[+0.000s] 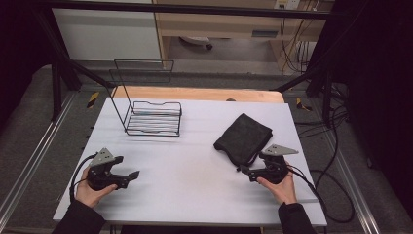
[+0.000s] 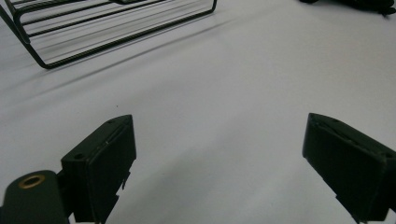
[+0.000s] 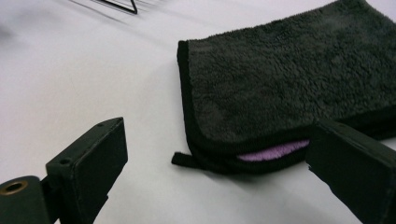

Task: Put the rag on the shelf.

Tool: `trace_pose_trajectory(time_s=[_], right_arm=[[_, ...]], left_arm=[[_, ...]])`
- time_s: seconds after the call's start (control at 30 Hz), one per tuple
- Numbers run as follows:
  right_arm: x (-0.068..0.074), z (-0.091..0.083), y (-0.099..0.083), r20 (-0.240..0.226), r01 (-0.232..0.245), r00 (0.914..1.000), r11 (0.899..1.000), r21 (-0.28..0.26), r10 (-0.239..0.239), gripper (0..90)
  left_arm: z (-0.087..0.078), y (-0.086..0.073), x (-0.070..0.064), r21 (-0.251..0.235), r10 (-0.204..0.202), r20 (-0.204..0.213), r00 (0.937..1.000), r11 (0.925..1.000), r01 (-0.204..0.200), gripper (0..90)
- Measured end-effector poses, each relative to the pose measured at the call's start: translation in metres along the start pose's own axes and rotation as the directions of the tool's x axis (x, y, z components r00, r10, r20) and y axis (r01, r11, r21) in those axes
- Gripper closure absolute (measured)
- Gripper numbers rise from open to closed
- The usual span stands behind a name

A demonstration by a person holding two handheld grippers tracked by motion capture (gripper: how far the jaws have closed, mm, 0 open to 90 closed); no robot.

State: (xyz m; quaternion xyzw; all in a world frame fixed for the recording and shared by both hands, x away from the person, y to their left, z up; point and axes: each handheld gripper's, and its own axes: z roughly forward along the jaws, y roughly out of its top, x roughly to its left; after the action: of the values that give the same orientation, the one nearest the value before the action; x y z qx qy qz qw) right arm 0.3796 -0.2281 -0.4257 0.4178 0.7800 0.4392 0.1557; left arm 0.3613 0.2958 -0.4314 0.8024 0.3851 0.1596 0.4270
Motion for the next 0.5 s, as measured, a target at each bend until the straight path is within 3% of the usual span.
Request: trace_pose_trajectory(time_s=[0.5], right_arm=[[0.02,0.03,0.034,0.034,0.057,0.9978,0.998,0.02,-0.057,13.8]], left_arm=[[0.0,-0.001,0.001,0.007,0.002,-0.005,1.0,1.0,-0.002,10.5]])
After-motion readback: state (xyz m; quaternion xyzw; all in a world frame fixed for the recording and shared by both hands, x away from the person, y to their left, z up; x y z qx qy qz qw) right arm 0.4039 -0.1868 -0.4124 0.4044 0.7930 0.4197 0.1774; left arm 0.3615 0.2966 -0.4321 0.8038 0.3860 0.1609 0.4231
